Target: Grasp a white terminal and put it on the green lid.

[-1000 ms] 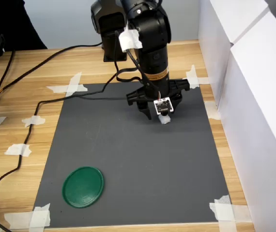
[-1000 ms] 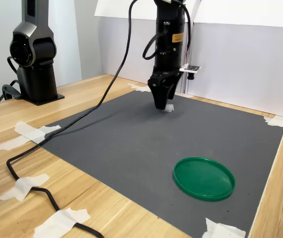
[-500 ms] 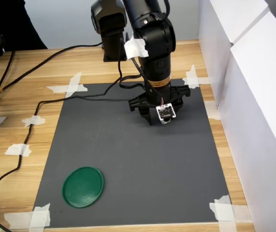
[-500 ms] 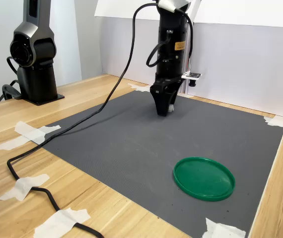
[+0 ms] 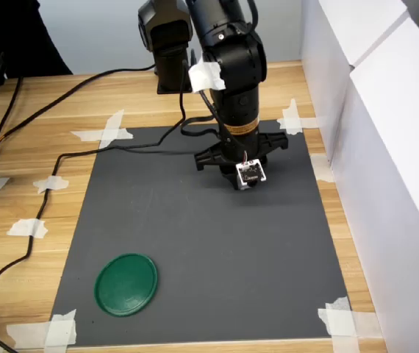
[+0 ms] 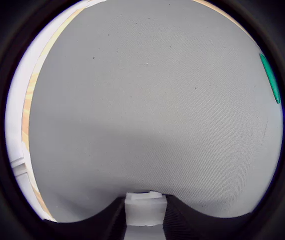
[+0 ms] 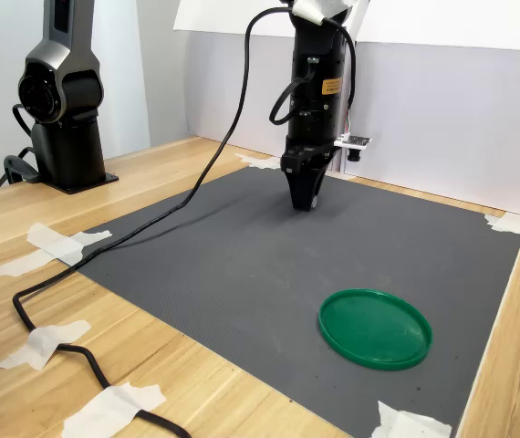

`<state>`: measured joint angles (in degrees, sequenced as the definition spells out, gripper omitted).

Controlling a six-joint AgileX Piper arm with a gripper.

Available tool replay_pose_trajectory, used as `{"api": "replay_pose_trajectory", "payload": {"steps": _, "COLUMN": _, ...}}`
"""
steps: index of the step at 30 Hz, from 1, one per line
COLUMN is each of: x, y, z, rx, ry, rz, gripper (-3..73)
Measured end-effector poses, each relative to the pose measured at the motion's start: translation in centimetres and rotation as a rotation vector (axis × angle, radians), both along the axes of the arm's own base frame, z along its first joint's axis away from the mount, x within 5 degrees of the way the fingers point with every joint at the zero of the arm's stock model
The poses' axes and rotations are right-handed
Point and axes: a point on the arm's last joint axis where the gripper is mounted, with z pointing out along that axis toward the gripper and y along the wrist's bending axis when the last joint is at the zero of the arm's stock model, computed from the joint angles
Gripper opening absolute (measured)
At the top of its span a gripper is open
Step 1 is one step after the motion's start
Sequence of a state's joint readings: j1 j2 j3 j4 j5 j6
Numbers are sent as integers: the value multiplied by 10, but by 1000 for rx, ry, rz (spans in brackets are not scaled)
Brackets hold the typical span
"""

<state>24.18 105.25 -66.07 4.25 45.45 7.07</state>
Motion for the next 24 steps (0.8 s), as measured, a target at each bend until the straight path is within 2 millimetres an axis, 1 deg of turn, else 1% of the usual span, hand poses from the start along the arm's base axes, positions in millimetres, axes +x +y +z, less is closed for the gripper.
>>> {"api": "replay_pose_trajectory", "payload": {"steps": 10, "x": -1, "y": 1, "z": 3, "rx": 15, "ry": 0, "rz": -10, "gripper": 278}}
{"api": "replay_pose_trajectory", "payload": {"steps": 12, "x": -1, "y": 1, "z": 8, "rx": 17, "ry": 1, "rz": -6, "gripper": 278}}
{"api": "replay_pose_trajectory", "payload": {"steps": 16, "x": 5, "y": -3, "z": 25, "rx": 26, "ry": -17, "rz": -4, "gripper": 278}}
{"api": "replay_pose_trajectory", "payload": {"steps": 20, "x": 16, "y": -15, "z": 41, "rx": 31, "ry": -32, "rz": -25, "gripper": 278}}
{"api": "replay_pose_trajectory", "payload": {"steps": 22, "x": 21, "y": -25, "z": 46, "rx": 28, "ry": -38, "rz": -32, "gripper": 278}}
{"api": "replay_pose_trajectory", "payload": {"steps": 24, "x": 28, "y": -39, "z": 50, "rx": 25, "ry": -46, "rz": -50, "gripper": 278}}
